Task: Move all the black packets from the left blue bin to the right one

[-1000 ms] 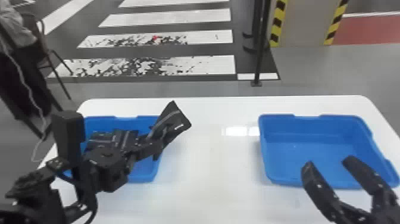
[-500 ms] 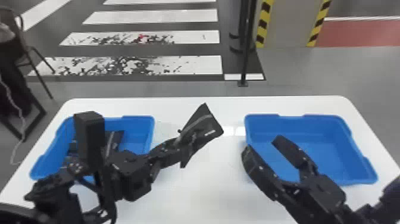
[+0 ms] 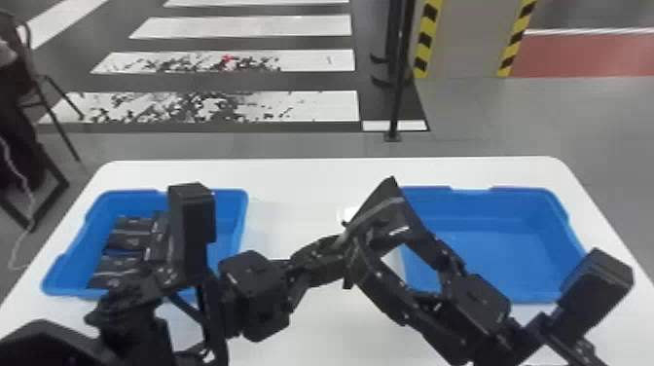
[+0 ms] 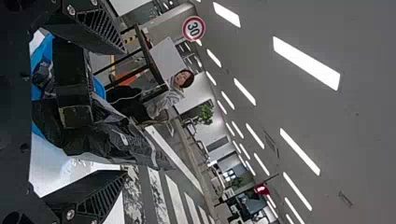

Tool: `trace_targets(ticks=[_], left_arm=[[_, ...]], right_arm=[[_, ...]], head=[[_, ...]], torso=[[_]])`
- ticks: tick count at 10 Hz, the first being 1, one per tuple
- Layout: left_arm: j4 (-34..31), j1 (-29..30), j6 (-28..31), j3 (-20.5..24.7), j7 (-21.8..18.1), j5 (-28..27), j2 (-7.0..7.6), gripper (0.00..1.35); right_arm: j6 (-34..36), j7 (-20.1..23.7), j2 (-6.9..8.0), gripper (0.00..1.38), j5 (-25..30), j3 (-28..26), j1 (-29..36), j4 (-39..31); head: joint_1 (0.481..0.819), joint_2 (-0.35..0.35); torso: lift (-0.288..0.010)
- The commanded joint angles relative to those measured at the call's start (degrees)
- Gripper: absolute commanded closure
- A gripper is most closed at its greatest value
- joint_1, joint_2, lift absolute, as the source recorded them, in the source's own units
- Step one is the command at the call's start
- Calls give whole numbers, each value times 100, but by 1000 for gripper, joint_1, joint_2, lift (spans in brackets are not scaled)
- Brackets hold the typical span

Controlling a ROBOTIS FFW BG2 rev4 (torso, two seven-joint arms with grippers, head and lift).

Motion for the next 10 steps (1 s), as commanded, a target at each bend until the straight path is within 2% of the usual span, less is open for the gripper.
trace_targets(ticks=[1, 3, 4, 7, 8, 10], left_arm=[[15, -10, 16, -119, 0, 134, 9, 1205], [15, 18, 30, -119, 0, 191, 9, 1205], [15, 32, 30, -119, 0, 214, 9, 1205], [15, 60, -96, -108, 26, 271, -8, 1205], [15, 130, -124, -51, 79, 363, -52, 1145], [86, 327, -307, 223, 132, 511, -228, 354]], right_arm=[[-108, -6, 7, 199, -41, 7, -109, 148], [-347, -243, 34, 1110, -349, -16, -53, 205], [-474, -366, 60, 1288, -407, -16, 17, 162], [-502, -358, 60, 1282, -407, -16, 17, 162], [-502, -358, 60, 1280, -418, -16, 17, 162], [-502, -358, 69, 1280, -441, -165, -95, 303]], head=[[695, 37], [695, 5], [695, -9], [695, -25], [695, -25], [695, -20]], torso=[[-154], [-154], [-154], [-154], [-154], [-154]])
